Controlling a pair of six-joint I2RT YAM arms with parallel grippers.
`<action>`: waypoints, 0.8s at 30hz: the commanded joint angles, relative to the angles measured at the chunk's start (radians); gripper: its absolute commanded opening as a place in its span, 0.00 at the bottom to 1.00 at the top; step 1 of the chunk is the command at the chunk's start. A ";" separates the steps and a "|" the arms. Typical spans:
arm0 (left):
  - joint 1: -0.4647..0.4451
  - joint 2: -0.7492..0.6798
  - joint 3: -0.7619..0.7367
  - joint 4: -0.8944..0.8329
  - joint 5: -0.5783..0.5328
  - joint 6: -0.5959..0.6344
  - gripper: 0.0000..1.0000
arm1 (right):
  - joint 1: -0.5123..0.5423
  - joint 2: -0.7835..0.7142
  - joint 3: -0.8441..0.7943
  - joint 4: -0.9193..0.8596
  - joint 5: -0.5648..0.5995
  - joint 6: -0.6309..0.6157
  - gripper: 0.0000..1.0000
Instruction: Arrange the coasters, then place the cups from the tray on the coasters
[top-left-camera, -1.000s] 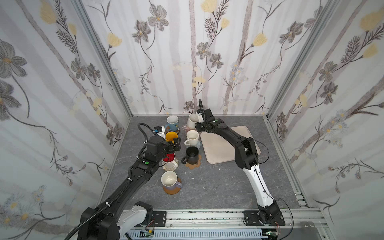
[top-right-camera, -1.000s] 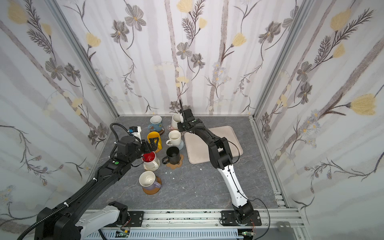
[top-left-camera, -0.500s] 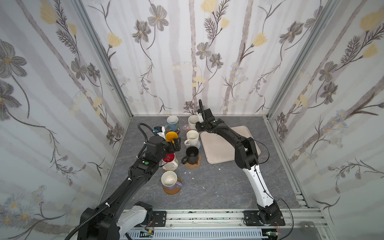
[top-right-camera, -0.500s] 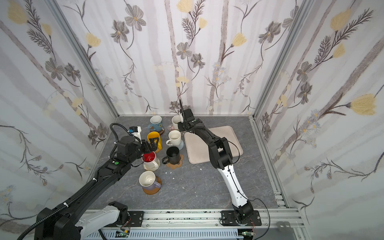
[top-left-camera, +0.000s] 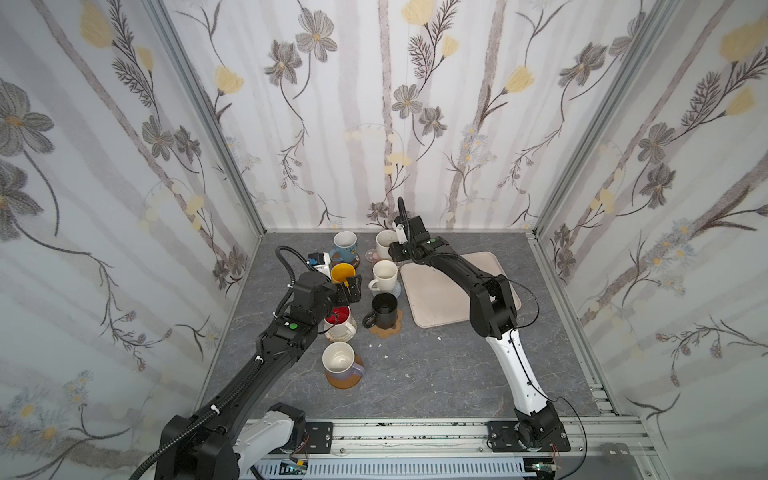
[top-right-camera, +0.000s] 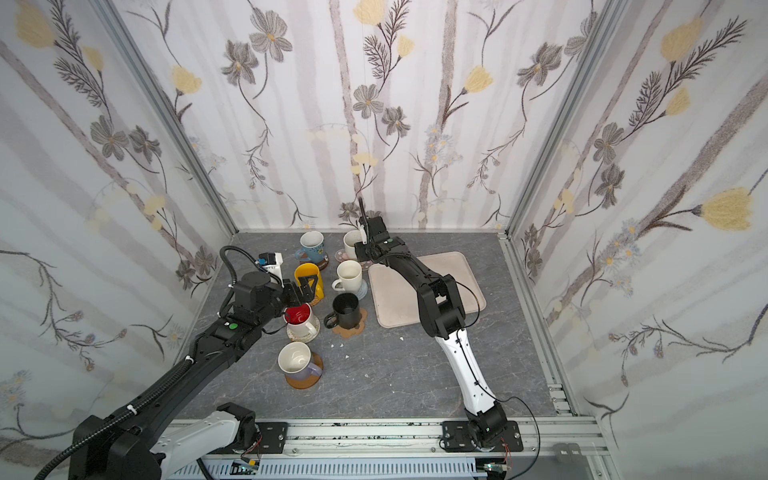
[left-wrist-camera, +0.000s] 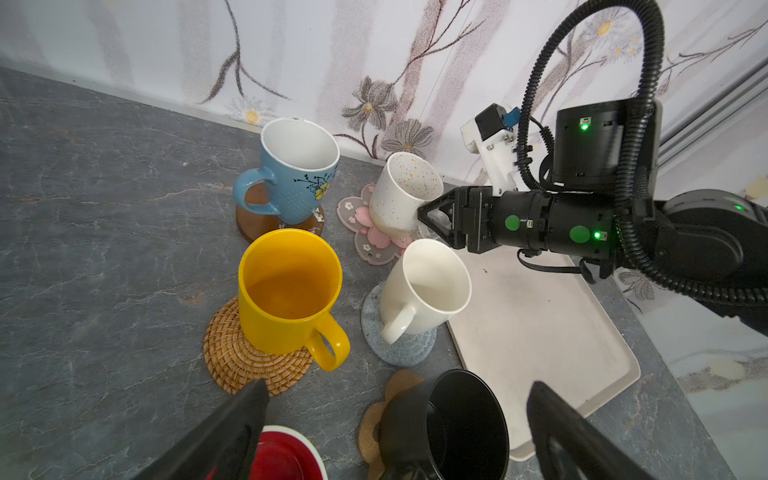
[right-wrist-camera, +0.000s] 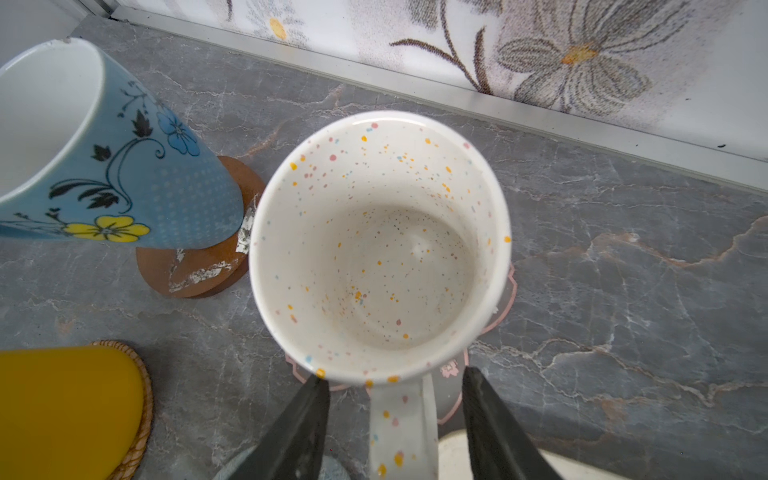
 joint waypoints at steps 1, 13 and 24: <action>0.001 -0.003 -0.002 0.029 -0.035 0.011 1.00 | -0.015 -0.060 0.010 0.018 0.024 -0.022 0.54; 0.007 -0.024 0.100 0.029 -0.168 0.105 1.00 | -0.025 -0.209 0.005 -0.024 0.088 -0.072 0.66; 0.149 -0.002 0.142 0.046 -0.215 0.175 1.00 | -0.037 -0.622 -0.489 0.177 0.111 -0.096 0.70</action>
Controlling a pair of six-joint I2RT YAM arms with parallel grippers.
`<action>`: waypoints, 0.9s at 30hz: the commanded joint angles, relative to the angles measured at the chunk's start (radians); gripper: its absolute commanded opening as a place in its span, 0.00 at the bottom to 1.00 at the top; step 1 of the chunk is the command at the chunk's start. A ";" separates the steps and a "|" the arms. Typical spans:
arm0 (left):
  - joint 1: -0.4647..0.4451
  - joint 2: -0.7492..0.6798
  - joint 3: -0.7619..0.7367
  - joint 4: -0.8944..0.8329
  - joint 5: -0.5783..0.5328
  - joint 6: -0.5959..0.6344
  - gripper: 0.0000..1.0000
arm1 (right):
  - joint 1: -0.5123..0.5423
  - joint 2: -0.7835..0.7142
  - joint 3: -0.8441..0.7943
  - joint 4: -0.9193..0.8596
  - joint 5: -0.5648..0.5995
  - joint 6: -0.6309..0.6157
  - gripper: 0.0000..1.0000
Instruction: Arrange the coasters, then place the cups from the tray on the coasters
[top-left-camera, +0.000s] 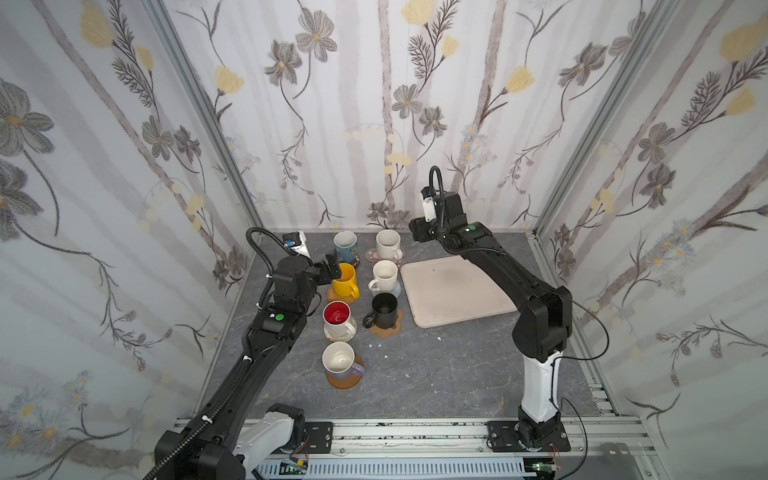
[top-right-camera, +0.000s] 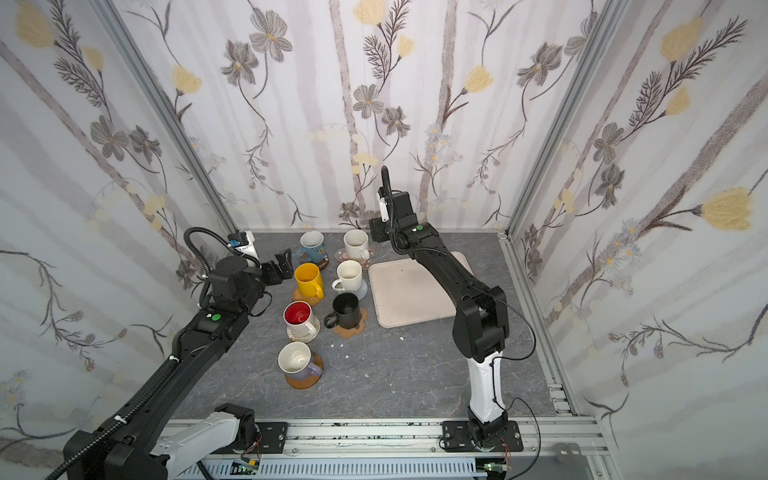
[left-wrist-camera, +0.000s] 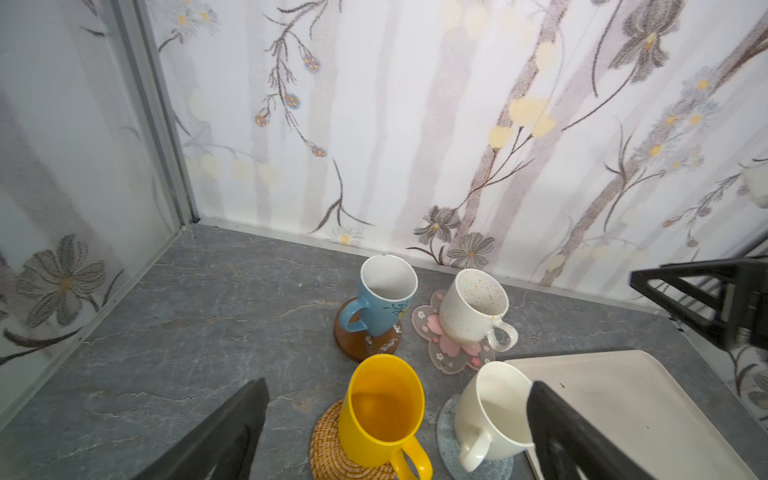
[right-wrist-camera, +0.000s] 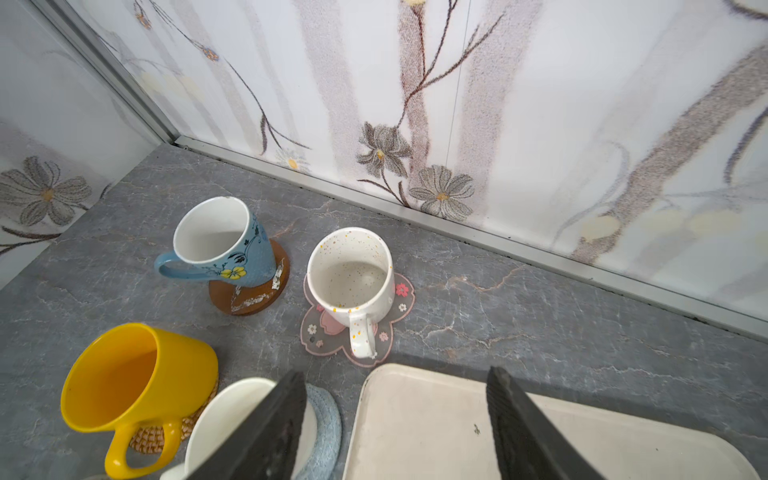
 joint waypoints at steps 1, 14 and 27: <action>0.045 0.012 -0.008 0.044 -0.032 0.034 1.00 | -0.011 -0.121 -0.152 0.150 0.013 -0.012 0.70; 0.312 0.227 -0.215 0.360 -0.020 -0.027 1.00 | -0.246 -0.659 -0.977 0.586 -0.026 0.144 1.00; 0.323 0.445 -0.193 0.397 -0.041 0.139 1.00 | -0.427 -0.758 -1.197 0.656 0.058 0.150 1.00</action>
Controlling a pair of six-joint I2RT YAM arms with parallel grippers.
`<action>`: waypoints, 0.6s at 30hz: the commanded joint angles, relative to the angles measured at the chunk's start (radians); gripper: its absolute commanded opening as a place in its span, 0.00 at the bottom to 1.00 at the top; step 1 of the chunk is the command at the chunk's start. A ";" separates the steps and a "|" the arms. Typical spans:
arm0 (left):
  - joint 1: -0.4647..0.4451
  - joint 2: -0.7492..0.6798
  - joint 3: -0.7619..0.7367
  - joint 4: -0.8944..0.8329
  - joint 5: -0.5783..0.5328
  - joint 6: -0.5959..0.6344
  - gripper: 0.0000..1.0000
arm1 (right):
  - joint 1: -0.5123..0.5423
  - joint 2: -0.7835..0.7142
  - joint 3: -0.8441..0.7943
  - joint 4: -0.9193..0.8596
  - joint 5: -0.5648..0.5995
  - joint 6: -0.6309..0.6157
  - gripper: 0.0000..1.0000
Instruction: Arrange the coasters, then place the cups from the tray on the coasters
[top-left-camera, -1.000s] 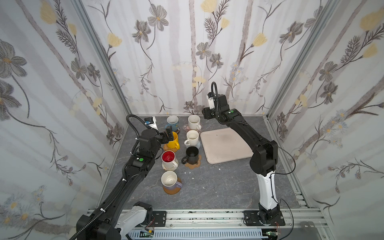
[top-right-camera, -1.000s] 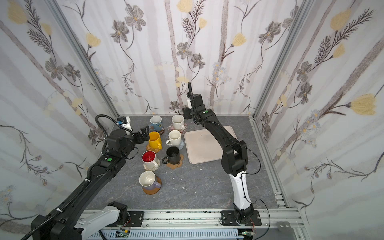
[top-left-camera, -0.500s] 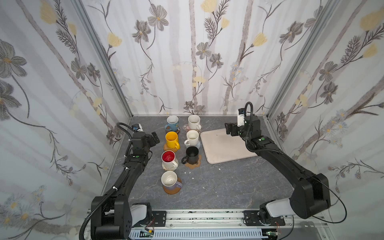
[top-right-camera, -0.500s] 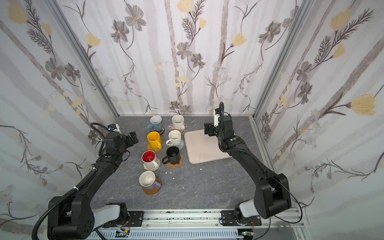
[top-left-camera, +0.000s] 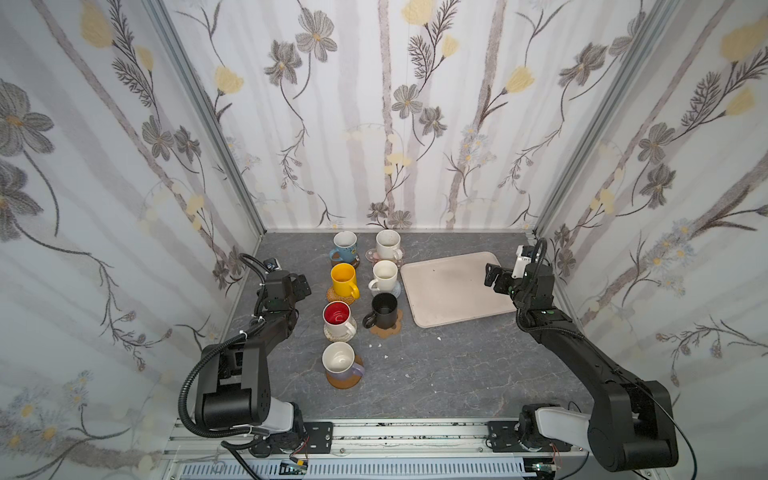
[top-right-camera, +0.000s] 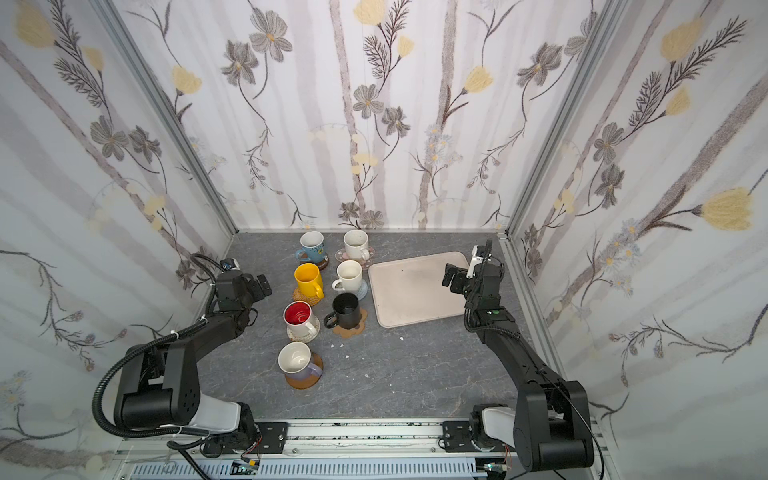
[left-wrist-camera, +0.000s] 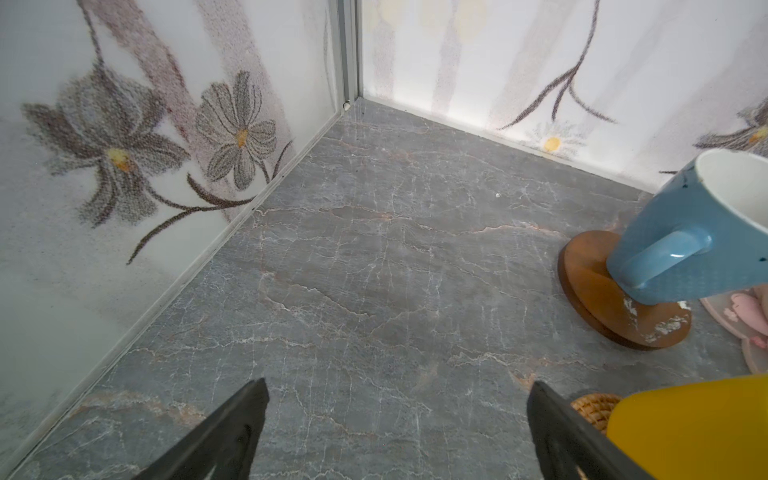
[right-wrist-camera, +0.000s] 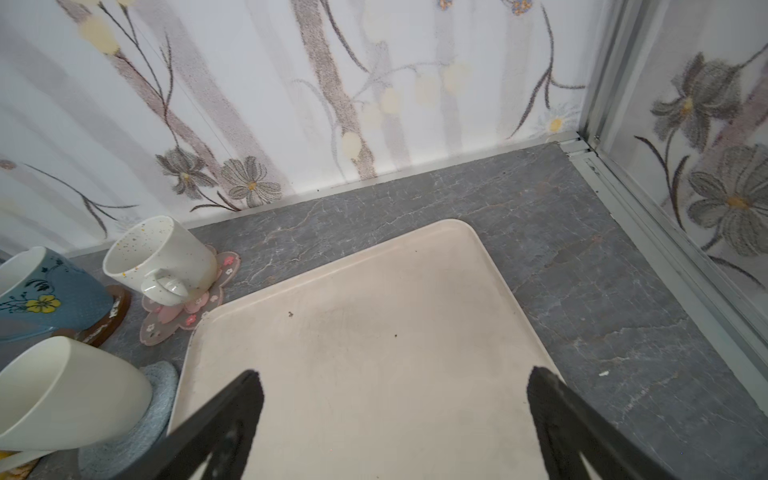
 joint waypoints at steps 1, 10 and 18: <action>0.002 0.036 0.021 0.048 0.005 0.041 1.00 | -0.020 -0.036 -0.036 0.072 0.075 -0.031 1.00; 0.004 0.128 -0.030 0.223 0.120 0.032 1.00 | -0.030 -0.154 -0.289 0.429 0.375 -0.117 1.00; 0.004 0.109 -0.096 0.312 0.131 -0.001 1.00 | -0.034 -0.159 -0.479 0.805 0.216 -0.210 1.00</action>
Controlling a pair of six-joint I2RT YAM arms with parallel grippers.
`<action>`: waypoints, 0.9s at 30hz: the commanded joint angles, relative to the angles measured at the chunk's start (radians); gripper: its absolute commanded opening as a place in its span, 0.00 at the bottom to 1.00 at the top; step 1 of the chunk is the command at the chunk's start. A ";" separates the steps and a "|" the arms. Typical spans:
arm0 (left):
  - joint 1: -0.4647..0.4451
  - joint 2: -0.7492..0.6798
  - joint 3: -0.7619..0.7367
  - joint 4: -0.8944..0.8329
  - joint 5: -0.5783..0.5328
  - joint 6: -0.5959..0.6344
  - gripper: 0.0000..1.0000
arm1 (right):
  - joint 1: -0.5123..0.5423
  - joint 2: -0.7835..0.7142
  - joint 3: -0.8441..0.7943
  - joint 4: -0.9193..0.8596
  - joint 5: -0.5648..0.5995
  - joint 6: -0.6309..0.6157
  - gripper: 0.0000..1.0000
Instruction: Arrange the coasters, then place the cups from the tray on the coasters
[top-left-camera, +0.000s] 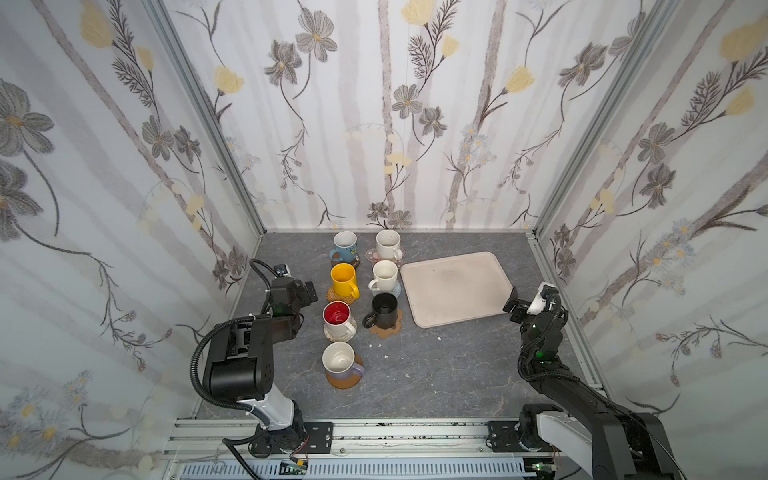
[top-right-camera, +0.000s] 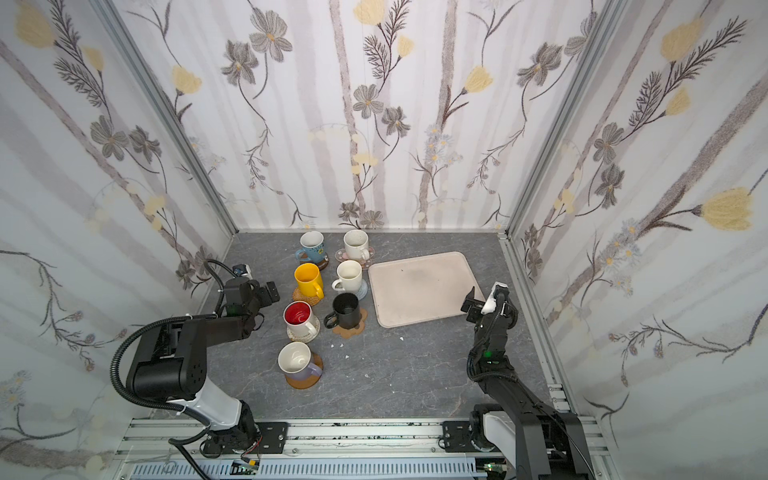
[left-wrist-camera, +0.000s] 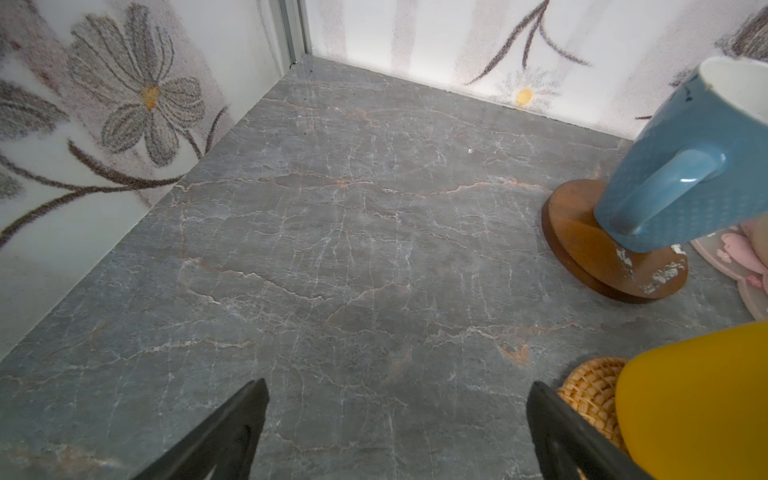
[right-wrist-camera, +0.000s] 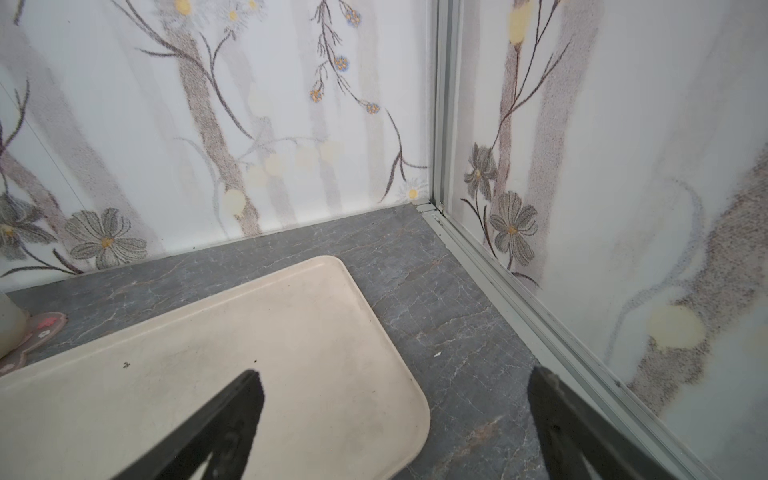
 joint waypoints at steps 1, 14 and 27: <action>0.000 -0.031 -0.044 0.132 0.032 -0.049 1.00 | -0.001 0.040 0.023 0.159 -0.086 -0.051 1.00; -0.073 -0.122 -0.281 0.506 -0.100 -0.044 1.00 | 0.001 0.241 -0.197 0.755 -0.100 -0.051 1.00; -0.121 -0.104 -0.431 0.802 -0.173 -0.011 1.00 | 0.012 0.318 -0.182 0.799 -0.142 -0.078 1.00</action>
